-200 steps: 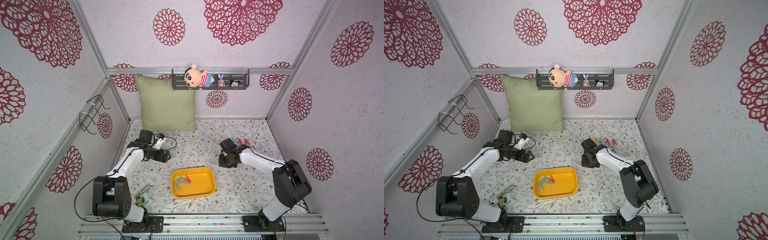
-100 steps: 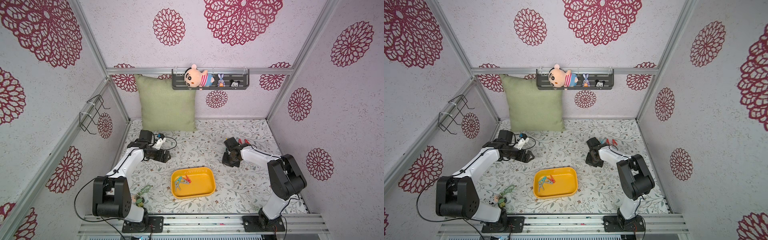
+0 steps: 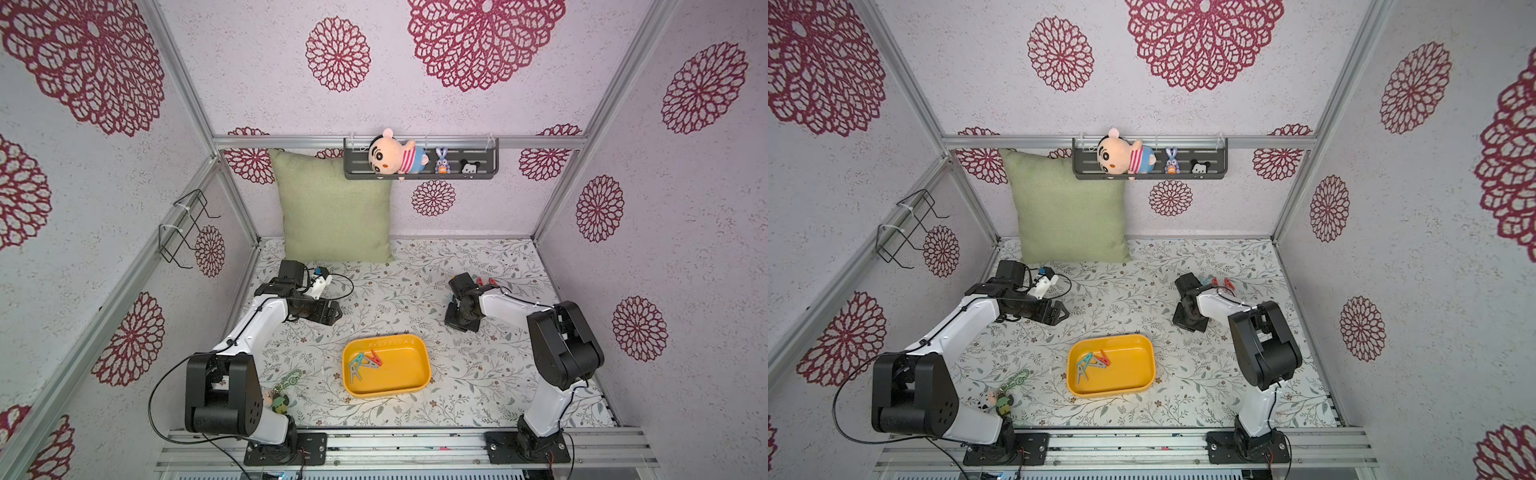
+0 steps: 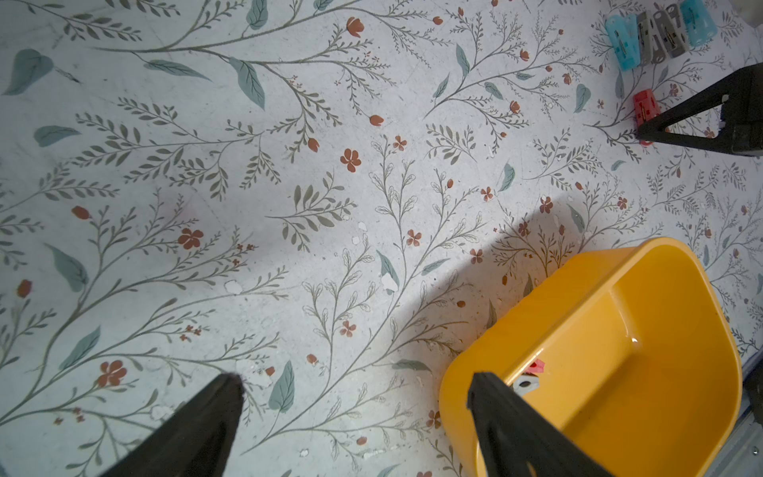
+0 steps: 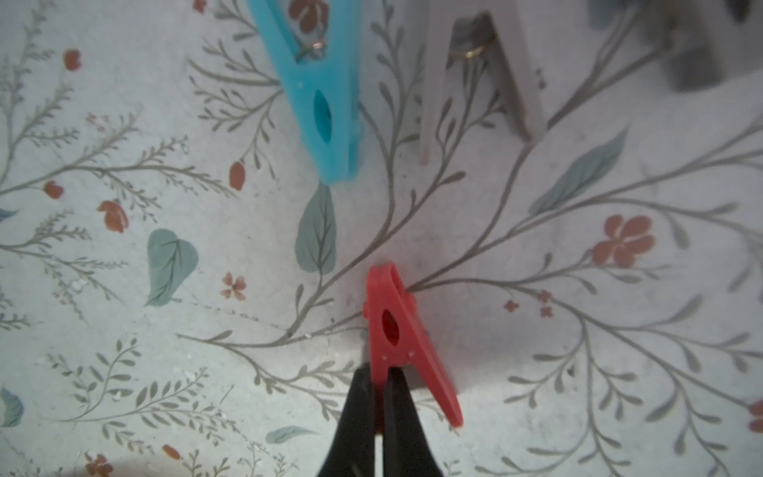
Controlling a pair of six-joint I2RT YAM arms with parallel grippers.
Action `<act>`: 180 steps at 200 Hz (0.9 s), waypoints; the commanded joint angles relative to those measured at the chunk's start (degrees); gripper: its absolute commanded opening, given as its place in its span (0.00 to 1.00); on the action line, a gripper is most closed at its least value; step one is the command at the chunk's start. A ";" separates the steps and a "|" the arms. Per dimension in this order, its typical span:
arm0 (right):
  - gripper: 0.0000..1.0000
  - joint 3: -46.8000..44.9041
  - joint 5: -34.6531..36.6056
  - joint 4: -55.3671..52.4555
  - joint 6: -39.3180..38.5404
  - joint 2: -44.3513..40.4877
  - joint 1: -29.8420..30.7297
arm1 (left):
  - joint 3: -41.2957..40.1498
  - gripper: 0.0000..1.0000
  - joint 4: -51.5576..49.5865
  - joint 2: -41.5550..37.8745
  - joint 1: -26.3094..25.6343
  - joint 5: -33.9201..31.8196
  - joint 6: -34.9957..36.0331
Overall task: Take the clothespins out of the storage box
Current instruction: Place the clothespin at the center of the board.
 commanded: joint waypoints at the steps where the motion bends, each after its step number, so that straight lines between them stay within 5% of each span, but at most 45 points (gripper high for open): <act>1: 0.08 0.90 0.98 -0.58 -0.36 0.76 -0.44 | -0.42 0.94 0.80 -1.29 0.24 0.56 0.05; 87: 0.36 2.04 0.57 -2.21 -1.82 -2.20 -0.39 | -0.63 0.94 0.82 -1.36 0.27 0.48 0.02; 180: 0.44 6.42 -3.43 -9.51 -4.67 -16.79 0.00 | -0.67 0.94 0.93 -0.88 0.24 0.48 0.12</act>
